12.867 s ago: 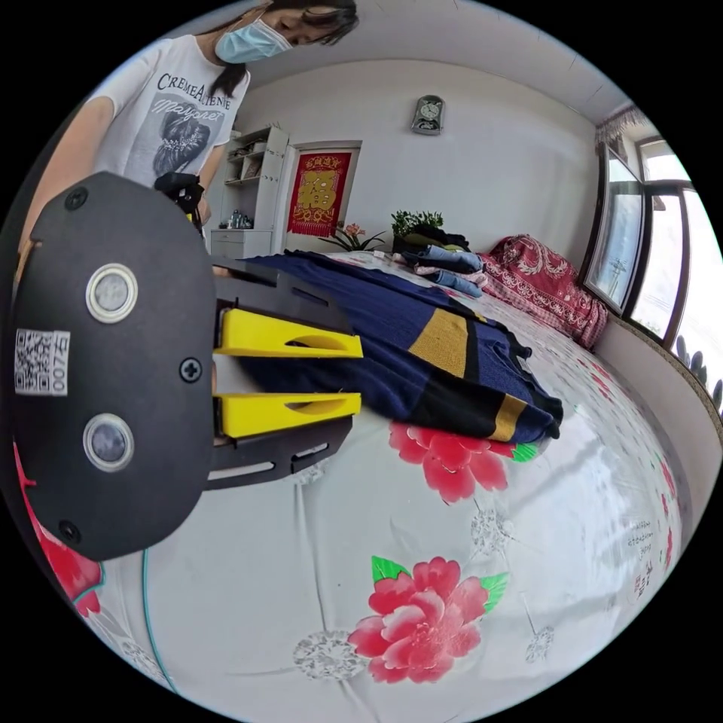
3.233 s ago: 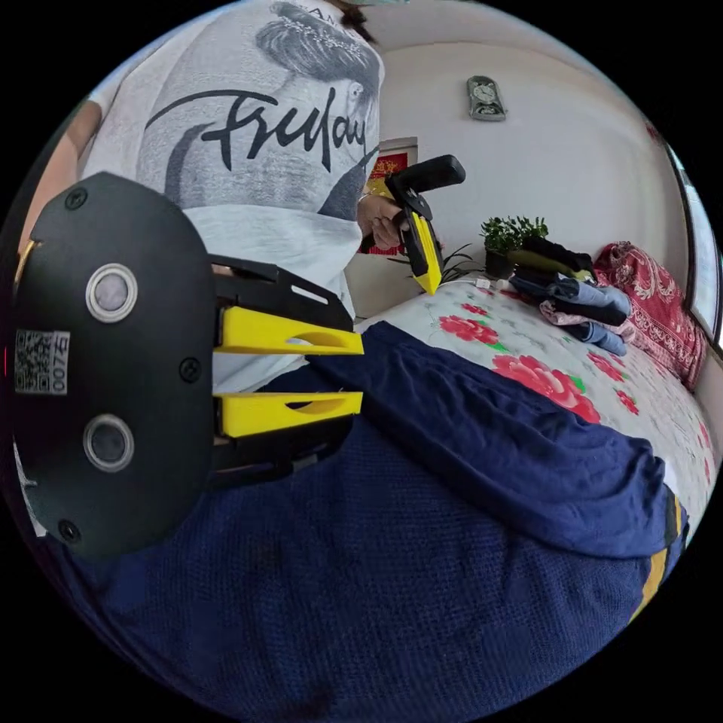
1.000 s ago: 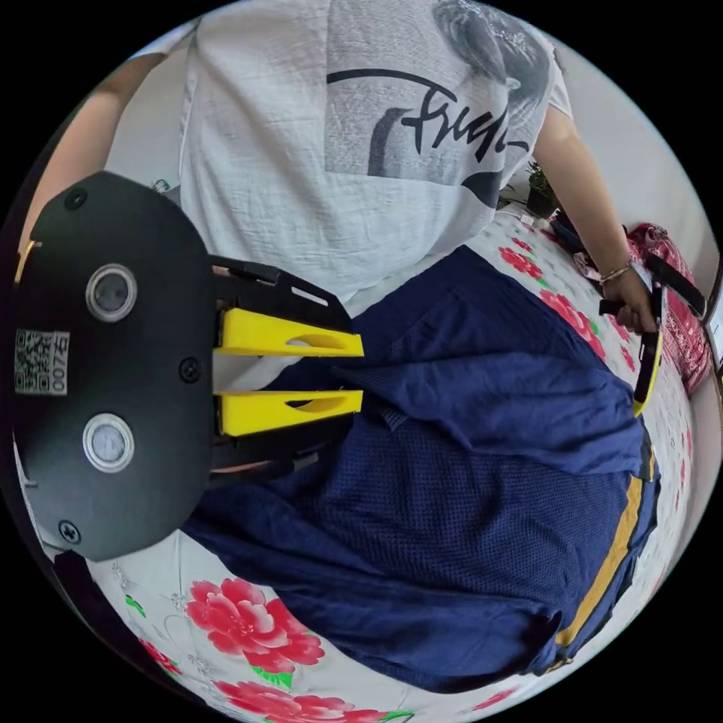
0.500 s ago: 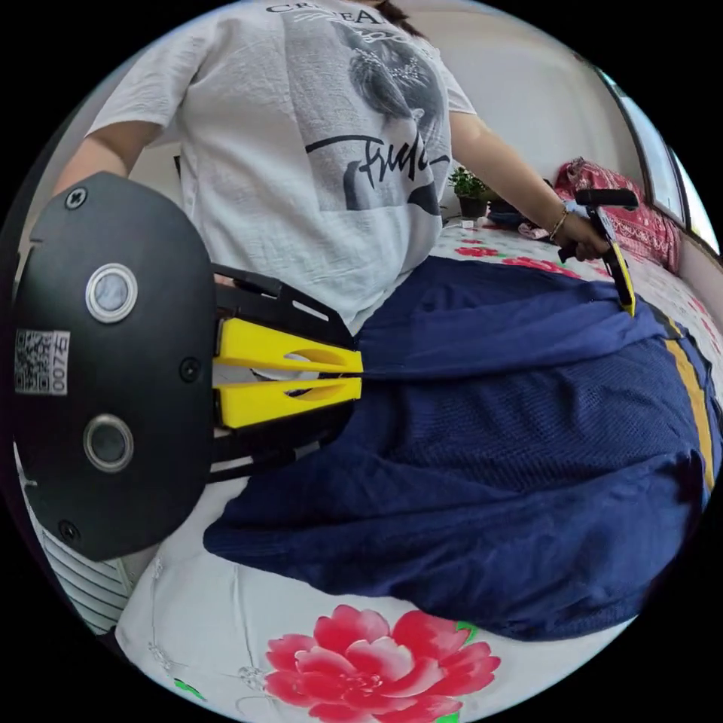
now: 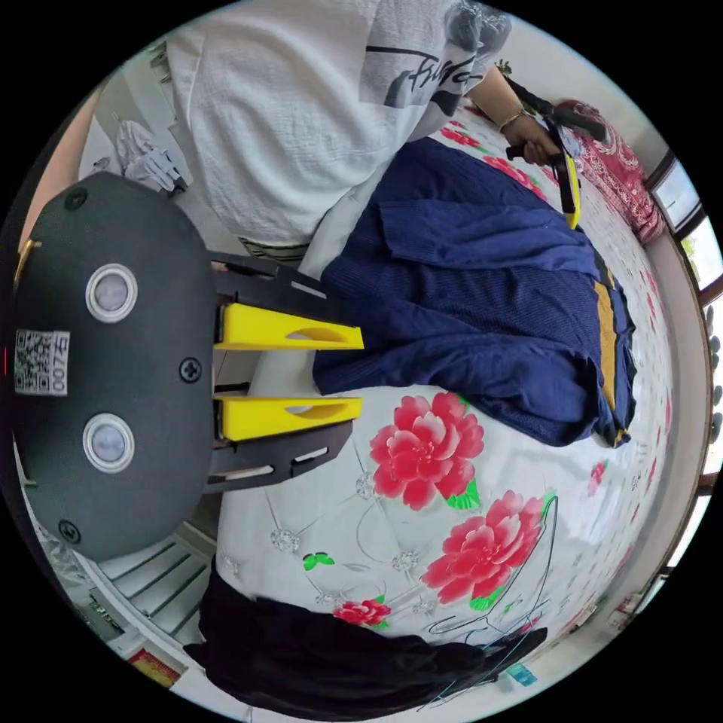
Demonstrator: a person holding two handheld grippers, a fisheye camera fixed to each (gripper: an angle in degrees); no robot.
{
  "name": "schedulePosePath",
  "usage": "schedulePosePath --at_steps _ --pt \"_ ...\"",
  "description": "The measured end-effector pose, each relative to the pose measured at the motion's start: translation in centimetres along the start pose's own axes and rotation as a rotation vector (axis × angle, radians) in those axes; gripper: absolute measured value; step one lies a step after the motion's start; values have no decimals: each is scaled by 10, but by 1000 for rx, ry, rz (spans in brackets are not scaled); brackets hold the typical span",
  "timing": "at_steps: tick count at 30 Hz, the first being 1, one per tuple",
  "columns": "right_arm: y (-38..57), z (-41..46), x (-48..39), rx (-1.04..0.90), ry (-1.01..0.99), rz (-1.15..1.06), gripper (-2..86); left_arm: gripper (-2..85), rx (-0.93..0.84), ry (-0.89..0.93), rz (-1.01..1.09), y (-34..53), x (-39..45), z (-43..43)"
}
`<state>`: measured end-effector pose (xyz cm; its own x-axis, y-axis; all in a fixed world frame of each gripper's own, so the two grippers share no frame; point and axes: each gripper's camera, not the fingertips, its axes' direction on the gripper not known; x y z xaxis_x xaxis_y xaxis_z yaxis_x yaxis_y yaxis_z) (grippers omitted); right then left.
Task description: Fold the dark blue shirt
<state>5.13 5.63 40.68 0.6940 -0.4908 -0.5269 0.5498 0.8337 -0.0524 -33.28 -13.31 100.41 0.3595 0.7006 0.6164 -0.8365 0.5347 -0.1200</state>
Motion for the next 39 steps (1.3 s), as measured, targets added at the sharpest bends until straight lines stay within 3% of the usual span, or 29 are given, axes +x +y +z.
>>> schedulePosePath --at_steps 7,16,24,27,32,34,36,39 --pt "-9 16 -5 -156 140 -125 9 -10 -94 23 76 12 36 3" --pt "-71 -113 -75 9 -123 -249 0 -10 -64 20 29 44 23 -28" --pt "-114 -10 -141 -150 -284 -303 0 -10 -79 39 -56 86 1 -41" --pt "-111 -49 -132 73 -407 -307 0 -10 -72 75 -55 94 -2 -43" --pt "-71 -171 -37 779 -868 -202 0 -10 -57 103 -42 92 -8 -41" --pt "-58 -166 -11 856 -946 -79 0 -10 -47 116 -38 90 -12 -40" --pt "-62 -137 -7 728 -934 9 1 -10 -48 131 -40 89 -16 -37" --pt "-81 -61 -43 364 -795 -35 4 -10 -70 133 -54 90 -24 -29"
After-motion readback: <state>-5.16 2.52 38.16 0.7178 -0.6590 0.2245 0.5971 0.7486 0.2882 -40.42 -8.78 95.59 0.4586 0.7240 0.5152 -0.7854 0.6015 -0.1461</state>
